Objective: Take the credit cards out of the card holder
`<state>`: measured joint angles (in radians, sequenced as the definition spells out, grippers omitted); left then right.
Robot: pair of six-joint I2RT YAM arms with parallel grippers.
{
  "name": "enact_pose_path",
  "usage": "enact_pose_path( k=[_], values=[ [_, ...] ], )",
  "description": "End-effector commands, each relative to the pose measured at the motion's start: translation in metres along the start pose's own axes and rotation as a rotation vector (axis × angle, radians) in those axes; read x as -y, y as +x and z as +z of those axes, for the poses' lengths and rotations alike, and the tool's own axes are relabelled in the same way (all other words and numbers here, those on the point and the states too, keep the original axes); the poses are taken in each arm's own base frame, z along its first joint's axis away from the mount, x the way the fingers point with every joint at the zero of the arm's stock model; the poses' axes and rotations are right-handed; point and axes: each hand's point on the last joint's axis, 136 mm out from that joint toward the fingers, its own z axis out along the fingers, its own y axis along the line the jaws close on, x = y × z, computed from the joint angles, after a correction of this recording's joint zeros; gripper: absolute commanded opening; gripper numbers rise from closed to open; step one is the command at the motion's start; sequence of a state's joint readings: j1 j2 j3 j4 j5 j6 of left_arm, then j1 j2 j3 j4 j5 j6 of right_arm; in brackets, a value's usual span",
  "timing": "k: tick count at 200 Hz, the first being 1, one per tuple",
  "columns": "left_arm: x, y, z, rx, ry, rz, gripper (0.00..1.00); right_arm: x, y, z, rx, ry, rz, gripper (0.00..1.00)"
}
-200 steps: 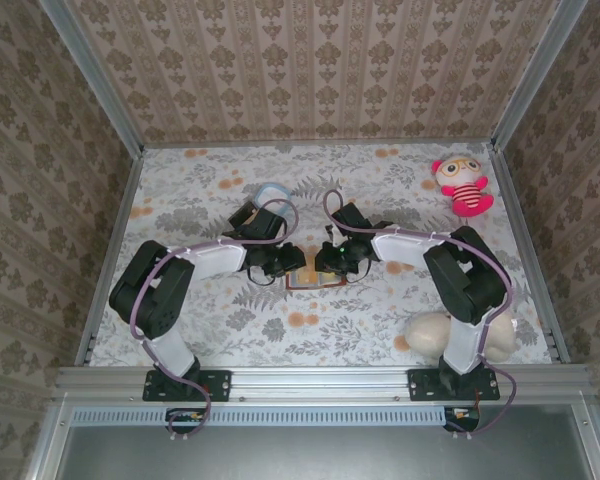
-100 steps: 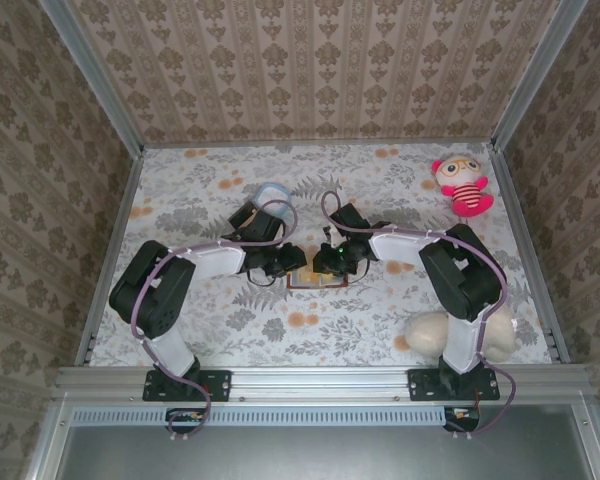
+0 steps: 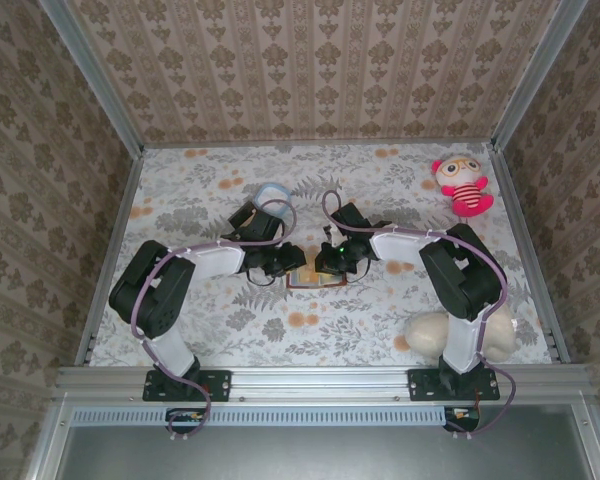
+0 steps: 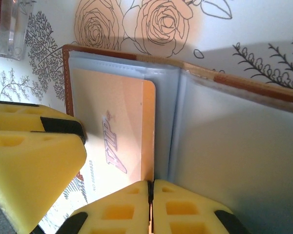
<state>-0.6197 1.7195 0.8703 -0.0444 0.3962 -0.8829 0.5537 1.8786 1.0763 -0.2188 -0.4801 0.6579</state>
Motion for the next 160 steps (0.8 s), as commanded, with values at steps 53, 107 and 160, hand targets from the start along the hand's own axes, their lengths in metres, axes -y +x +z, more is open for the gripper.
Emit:
enact_pose_path(
  k=[53, 107, 160],
  values=[
    [-0.022, 0.01, -0.01, -0.056, -0.113, -0.006, 0.3, 0.015, 0.002, -0.007, 0.018, 0.07, -0.01, 0.05],
    [-0.027, 0.014, -0.004, -0.079, -0.106, -0.013, 0.28, 0.027, 0.004, -0.017, 0.041, 0.147, -0.007, 0.05],
    [-0.018, 0.011, -0.007, -0.075, -0.078, 0.008, 0.28, -0.001, 0.007, -0.013, 0.009, -0.012, -0.041, 0.13]
  ],
)
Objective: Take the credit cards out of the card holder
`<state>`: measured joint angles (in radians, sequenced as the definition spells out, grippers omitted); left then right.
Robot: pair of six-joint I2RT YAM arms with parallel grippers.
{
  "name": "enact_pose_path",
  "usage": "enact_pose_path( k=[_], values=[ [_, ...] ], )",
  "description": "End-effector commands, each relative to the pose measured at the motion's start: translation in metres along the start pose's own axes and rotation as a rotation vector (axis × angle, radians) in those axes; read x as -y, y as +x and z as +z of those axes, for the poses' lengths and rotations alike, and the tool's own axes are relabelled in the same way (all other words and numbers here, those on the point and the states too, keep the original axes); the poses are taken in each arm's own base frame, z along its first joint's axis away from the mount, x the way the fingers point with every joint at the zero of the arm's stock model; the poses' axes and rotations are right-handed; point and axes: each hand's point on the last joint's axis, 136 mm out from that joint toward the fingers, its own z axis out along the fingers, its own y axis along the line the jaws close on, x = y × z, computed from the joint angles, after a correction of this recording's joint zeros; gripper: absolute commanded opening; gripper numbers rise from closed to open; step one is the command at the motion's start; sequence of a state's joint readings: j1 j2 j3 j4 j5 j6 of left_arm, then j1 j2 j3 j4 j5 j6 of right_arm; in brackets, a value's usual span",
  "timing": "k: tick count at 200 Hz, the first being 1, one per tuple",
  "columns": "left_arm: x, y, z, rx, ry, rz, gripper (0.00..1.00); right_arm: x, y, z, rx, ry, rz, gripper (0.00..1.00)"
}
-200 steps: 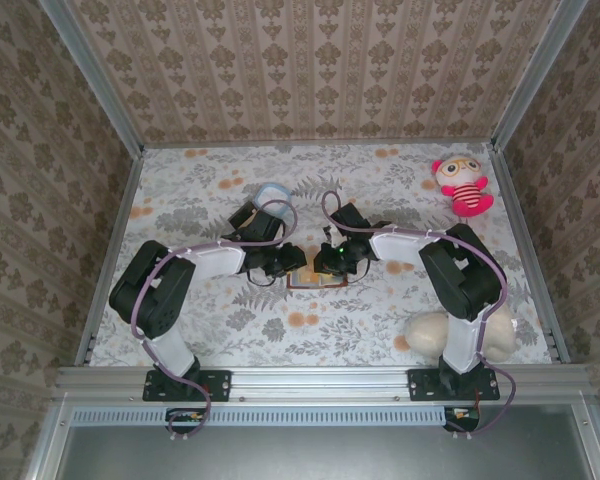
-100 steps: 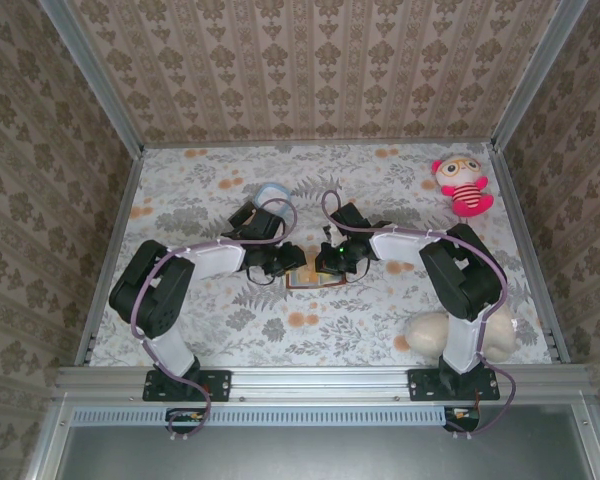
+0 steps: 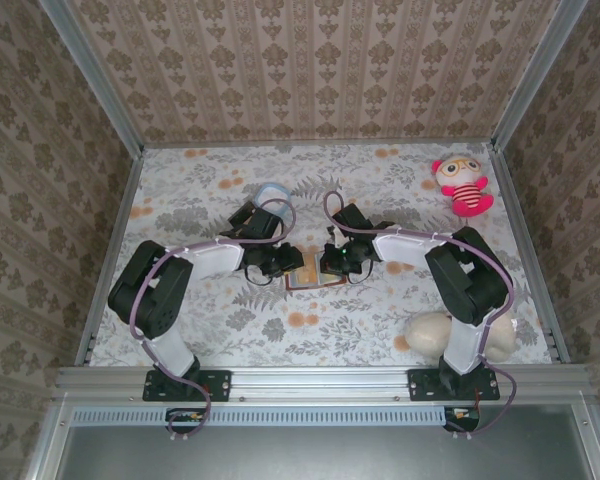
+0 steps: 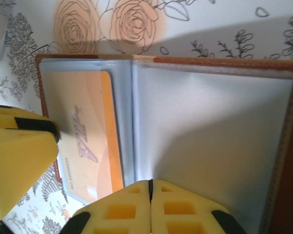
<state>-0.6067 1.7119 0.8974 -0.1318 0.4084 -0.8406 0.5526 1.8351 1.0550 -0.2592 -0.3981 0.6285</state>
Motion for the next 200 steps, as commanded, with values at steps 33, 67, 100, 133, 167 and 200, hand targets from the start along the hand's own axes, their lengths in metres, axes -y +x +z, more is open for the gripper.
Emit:
enact_pose_path(
  k=[33, 67, 100, 133, 167, 200],
  values=[
    [-0.021, 0.013, 0.005, -0.058, -0.065, -0.012, 0.28, -0.019, 0.012, 0.004, -0.071, -0.145, -0.007, 0.22],
    [-0.029, 0.018, 0.013, -0.075, -0.071, -0.036, 0.27, -0.014, 0.017, 0.014, -0.106, -0.147, 0.007, 0.23],
    [-0.034, 0.021, 0.016, -0.085, -0.083, -0.044, 0.27, -0.011, 0.019, 0.018, -0.121, -0.139, 0.01, 0.23],
    [-0.035, 0.022, 0.016, -0.088, -0.086, -0.045, 0.27, -0.015, 0.018, 0.02, -0.131, -0.182, 0.013, 0.19],
    [-0.014, 0.016, 0.012, -0.078, 0.003, 0.005, 0.28, -0.018, 0.015, 0.019, -0.127, -0.243, 0.037, 0.13],
    [0.007, 0.005, -0.005, -0.046, 0.064, 0.069, 0.3, -0.016, 0.014, 0.015, -0.115, -0.255, 0.04, 0.09]
  ],
)
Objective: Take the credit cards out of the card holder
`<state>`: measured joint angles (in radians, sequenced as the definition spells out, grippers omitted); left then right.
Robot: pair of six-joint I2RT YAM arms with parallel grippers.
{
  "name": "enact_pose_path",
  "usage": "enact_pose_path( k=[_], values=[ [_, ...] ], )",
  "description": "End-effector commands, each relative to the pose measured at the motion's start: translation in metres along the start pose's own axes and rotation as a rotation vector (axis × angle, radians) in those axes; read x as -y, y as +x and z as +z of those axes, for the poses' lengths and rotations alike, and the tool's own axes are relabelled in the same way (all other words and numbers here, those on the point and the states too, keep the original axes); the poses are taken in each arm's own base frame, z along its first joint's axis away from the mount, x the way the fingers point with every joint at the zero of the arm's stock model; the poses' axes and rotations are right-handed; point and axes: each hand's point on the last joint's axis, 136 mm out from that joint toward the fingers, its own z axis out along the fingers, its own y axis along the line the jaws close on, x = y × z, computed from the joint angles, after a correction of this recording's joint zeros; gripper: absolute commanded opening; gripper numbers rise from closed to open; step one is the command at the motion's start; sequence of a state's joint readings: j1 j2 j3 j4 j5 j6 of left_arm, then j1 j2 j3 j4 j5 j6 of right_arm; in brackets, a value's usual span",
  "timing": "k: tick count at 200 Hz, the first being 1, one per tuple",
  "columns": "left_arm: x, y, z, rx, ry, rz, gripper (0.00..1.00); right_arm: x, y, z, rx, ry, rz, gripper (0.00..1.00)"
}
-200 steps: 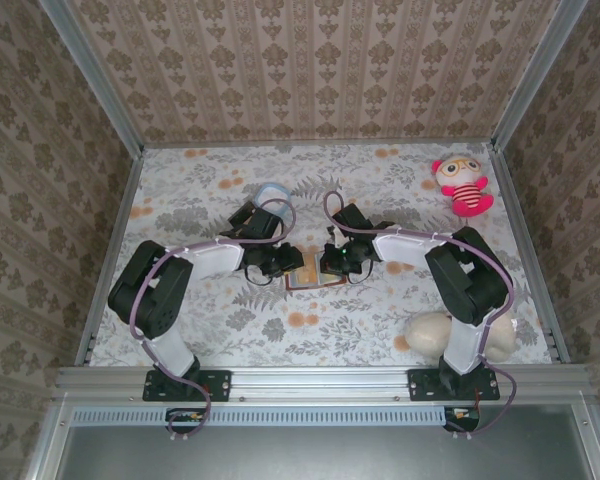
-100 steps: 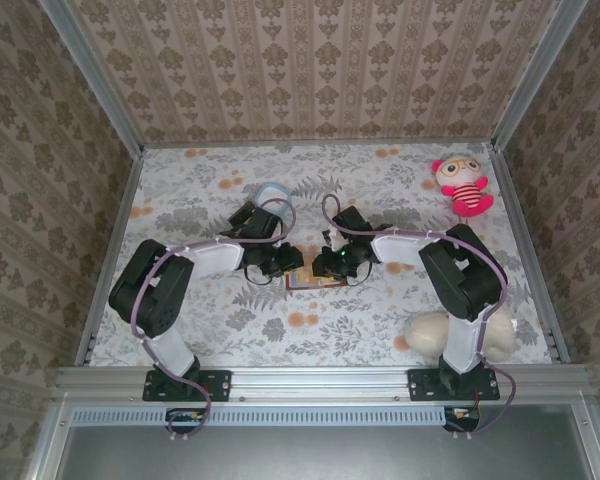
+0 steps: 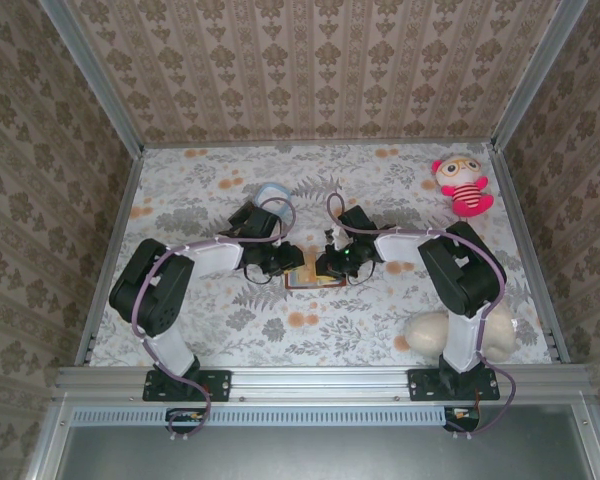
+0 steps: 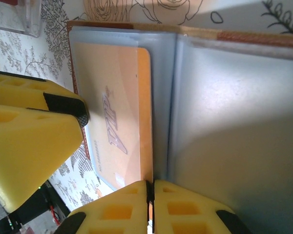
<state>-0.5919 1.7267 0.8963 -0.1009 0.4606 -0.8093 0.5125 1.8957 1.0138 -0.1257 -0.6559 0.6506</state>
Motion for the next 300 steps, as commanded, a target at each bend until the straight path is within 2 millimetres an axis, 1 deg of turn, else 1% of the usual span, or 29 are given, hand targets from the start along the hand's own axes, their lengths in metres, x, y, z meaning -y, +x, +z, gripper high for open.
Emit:
enact_pose_path(
  k=[1, 19, 34, 51, 84, 116, 148, 187, 214, 221, 236, 247, 271, 300],
  values=[
    [0.004, 0.007, -0.007, -0.028, 0.021, 0.043, 0.3, 0.0, 0.003, 0.003, -0.008, -0.035, 0.002, 0.09],
    [0.009, 0.003, -0.015, -0.004, 0.032, 0.061, 0.31, 0.002, 0.003, 0.002, -0.002, -0.031, 0.004, 0.09],
    [0.004, 0.004, -0.017, 0.003, 0.01, 0.067, 0.28, 0.004, 0.003, 0.002, 0.002, -0.025, 0.006, 0.09],
    [-0.009, 0.01, -0.013, -0.005, -0.026, 0.055, 0.25, 0.006, 0.002, 0.002, 0.004, -0.017, 0.007, 0.08],
    [-0.016, 0.016, -0.005, -0.027, -0.03, 0.035, 0.21, 0.008, 0.002, 0.002, 0.007, 0.001, 0.007, 0.08],
    [-0.023, 0.02, 0.002, -0.055, -0.05, 0.02, 0.21, 0.011, 0.002, 0.001, 0.01, 0.022, 0.008, 0.06],
    [-0.034, 0.024, 0.004, -0.062, -0.091, 0.003, 0.21, 0.014, 0.001, -0.005, 0.03, 0.052, -0.007, 0.05],
    [-0.036, 0.024, 0.003, -0.058, -0.096, -0.001, 0.23, 0.009, 0.005, -0.013, 0.053, -0.019, -0.018, 0.05],
    [-0.036, 0.024, 0.006, -0.068, -0.1, -0.005, 0.23, 0.008, 0.006, -0.008, 0.033, -0.047, -0.006, 0.09],
    [-0.037, 0.024, 0.007, -0.073, -0.105, -0.008, 0.22, 0.008, 0.005, -0.006, 0.031, -0.05, -0.002, 0.13],
    [-0.04, 0.025, 0.008, -0.079, -0.116, -0.013, 0.21, 0.009, 0.002, -0.003, 0.029, -0.045, 0.008, 0.26],
    [-0.041, 0.026, 0.008, -0.08, -0.119, -0.015, 0.21, 0.011, 0.0, -0.001, 0.027, -0.042, 0.015, 0.31],
    [-0.043, 0.027, 0.008, -0.083, -0.131, -0.018, 0.2, 0.011, -0.003, 0.003, 0.021, -0.041, 0.016, 0.32],
    [-0.045, 0.027, 0.007, -0.081, -0.145, -0.017, 0.2, 0.011, -0.005, 0.006, 0.017, -0.053, 0.014, 0.29]
  ],
)
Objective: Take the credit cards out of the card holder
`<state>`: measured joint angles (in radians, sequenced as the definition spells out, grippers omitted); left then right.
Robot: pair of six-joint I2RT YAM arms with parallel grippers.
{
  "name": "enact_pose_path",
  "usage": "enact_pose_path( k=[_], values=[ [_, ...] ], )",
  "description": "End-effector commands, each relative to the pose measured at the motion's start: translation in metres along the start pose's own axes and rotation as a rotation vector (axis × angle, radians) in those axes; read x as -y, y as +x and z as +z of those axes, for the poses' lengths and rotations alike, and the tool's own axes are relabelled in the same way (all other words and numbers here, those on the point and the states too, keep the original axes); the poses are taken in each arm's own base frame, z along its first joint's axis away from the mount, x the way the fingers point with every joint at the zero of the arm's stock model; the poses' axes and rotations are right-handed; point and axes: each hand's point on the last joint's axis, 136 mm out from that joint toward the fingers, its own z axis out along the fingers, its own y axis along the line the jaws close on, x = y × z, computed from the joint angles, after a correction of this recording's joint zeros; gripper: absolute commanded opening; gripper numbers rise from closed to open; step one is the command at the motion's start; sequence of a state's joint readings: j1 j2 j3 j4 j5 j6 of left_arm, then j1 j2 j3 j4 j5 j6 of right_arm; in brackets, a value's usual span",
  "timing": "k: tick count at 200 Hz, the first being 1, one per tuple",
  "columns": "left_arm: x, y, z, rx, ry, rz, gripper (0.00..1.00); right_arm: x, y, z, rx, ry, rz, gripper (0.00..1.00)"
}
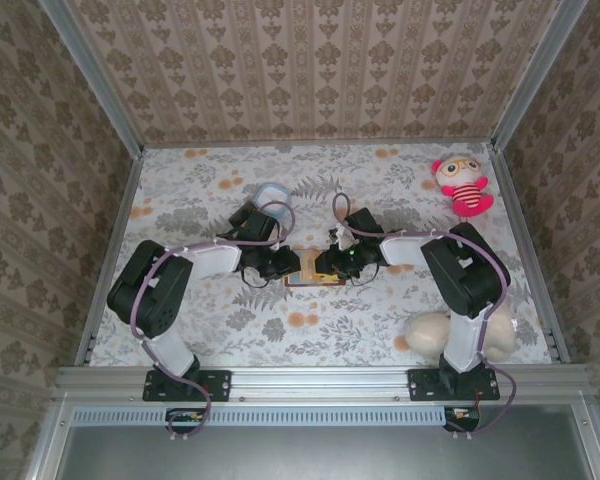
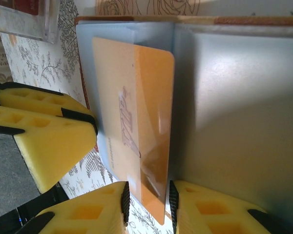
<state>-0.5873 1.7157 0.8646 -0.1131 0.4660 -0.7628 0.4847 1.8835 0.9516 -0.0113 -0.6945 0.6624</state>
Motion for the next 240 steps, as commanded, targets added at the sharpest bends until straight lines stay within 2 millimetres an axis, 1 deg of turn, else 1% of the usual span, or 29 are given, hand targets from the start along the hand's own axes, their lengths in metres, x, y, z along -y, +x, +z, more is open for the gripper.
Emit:
enact_pose_path(
  k=[1, 21, 36, 59, 74, 91, 105, 120, 133, 147, 164, 179, 189, 195, 212, 223, 227, 240],
  values=[
    [-0.035, 0.018, 0.008, -0.061, -0.127, -0.047, 0.2, 0.009, 0.0, 0.01, -0.019, 0.007, 0.025, 0.29],
    [-0.035, 0.018, 0.008, -0.061, -0.131, -0.048, 0.2, 0.009, -0.001, 0.011, -0.017, 0.001, 0.027, 0.24],
    [-0.036, 0.018, 0.008, -0.061, -0.135, -0.048, 0.2, 0.01, -0.001, 0.009, -0.009, 0.003, 0.029, 0.18],
    [-0.037, 0.018, 0.008, -0.058, -0.14, -0.049, 0.2, 0.013, -0.004, 0.002, 0.02, 0.01, 0.034, 0.1],
    [-0.036, 0.017, 0.007, -0.055, -0.138, -0.047, 0.2, 0.015, -0.006, -0.008, 0.043, 0.012, 0.036, 0.08],
    [-0.036, 0.017, 0.007, -0.057, -0.139, -0.039, 0.22, 0.018, -0.003, -0.021, 0.054, 0.013, 0.03, 0.06],
    [-0.034, 0.017, 0.005, -0.059, -0.139, -0.028, 0.26, 0.023, 0.001, -0.034, 0.071, 0.024, 0.02, 0.05],
    [-0.028, 0.015, 0.002, -0.049, -0.119, -0.016, 0.31, 0.022, 0.003, -0.05, 0.095, 0.015, 0.007, 0.04],
    [-0.018, 0.011, -0.002, -0.04, -0.085, -0.004, 0.38, 0.018, 0.004, -0.062, 0.12, -0.002, -0.008, 0.03],
    [-0.001, 0.006, -0.008, -0.031, -0.03, 0.012, 0.45, 0.009, 0.002, -0.073, 0.148, -0.036, -0.029, 0.03],
    [0.023, -0.002, -0.019, -0.013, 0.041, 0.036, 0.54, -0.008, 0.001, -0.083, 0.175, -0.09, -0.063, 0.03],
    [0.046, -0.01, -0.034, 0.015, 0.105, 0.062, 0.64, -0.025, -0.001, -0.091, 0.199, -0.156, -0.089, 0.03],
    [0.06, -0.016, -0.044, 0.036, 0.153, 0.071, 0.69, -0.036, -0.003, -0.096, 0.216, -0.203, -0.103, 0.03],
    [0.07, -0.018, -0.05, 0.049, 0.191, 0.081, 0.71, -0.044, -0.004, -0.099, 0.221, -0.235, -0.112, 0.03],
    [0.089, -0.023, -0.064, 0.078, 0.276, 0.091, 0.74, -0.062, -0.005, -0.106, 0.229, -0.311, -0.135, 0.03],
    [0.096, -0.028, -0.071, 0.102, 0.31, 0.091, 0.75, -0.071, -0.005, -0.109, 0.227, -0.347, -0.153, 0.03],
    [0.102, -0.025, -0.073, 0.088, 0.344, 0.094, 0.75, -0.074, -0.005, -0.109, 0.227, -0.355, -0.158, 0.03],
    [0.109, -0.027, -0.079, 0.096, 0.392, 0.091, 0.75, -0.081, -0.004, -0.111, 0.219, -0.379, -0.169, 0.03]
  ],
)
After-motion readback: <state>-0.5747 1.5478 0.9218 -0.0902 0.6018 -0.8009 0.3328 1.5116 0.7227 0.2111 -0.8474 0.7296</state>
